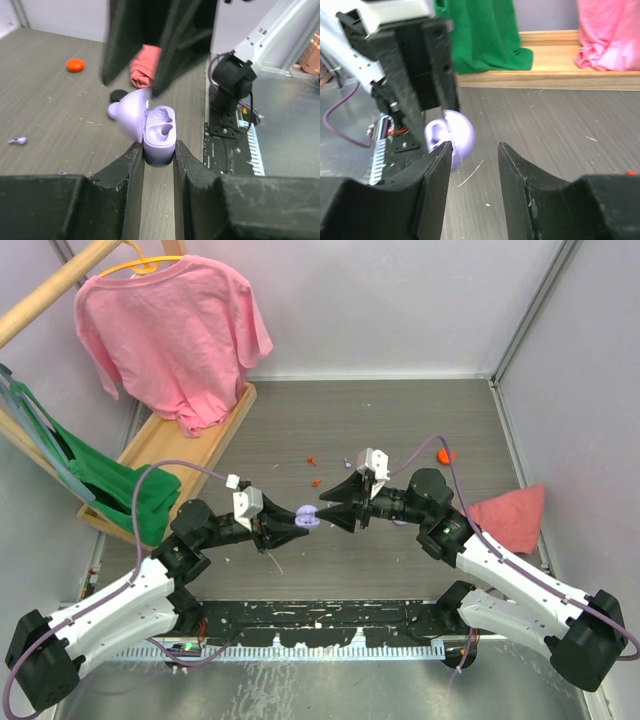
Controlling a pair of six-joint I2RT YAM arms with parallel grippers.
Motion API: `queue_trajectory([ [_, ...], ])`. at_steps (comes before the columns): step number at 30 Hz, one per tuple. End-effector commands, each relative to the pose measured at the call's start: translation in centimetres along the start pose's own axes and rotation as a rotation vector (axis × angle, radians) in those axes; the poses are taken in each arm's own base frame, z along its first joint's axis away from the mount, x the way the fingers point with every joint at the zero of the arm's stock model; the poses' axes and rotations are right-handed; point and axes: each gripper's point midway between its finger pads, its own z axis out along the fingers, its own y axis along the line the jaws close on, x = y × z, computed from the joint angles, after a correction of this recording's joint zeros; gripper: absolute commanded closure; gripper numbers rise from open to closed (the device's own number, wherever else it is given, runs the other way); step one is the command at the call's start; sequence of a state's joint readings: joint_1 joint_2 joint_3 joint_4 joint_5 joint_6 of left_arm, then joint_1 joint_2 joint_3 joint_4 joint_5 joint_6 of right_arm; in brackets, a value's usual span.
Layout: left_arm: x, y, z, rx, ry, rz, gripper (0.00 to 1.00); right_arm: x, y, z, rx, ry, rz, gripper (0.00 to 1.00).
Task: Insert the wireless bluetooth earbuds into the charging case
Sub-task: Open the charging case, then pick up the earbud from the center of the board.
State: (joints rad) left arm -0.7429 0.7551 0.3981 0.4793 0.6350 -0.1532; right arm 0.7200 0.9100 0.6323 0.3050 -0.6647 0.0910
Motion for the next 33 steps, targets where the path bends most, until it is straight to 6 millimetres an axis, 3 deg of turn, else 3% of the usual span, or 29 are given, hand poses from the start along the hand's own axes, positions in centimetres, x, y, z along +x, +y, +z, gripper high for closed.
queue_trajectory([
  [1,-1.5,-2.0,0.0,0.103,-0.018,0.042,1.00,-3.9,-2.4,0.1,0.124,-0.085,-0.052,0.52],
  [9,-1.0,-1.1,0.0,0.054,-0.006,0.035,1.00,-3.8,-2.8,0.4,0.138,-0.062,-0.027,0.49],
  [15,0.8,2.5,-0.1,-0.150,0.065,-0.021,1.00,-1.9,-5.7,-0.1,0.297,0.001,0.027,0.42],
  [24,3.9,6.4,-1.6,-0.390,0.141,-0.088,1.00,5.3,-12.1,-0.9,0.606,0.200,0.132,0.41],
  [33,4.5,9.3,-3.8,-0.594,0.094,-0.078,1.00,12.0,-15.5,-0.5,0.739,0.423,0.223,0.41],
])
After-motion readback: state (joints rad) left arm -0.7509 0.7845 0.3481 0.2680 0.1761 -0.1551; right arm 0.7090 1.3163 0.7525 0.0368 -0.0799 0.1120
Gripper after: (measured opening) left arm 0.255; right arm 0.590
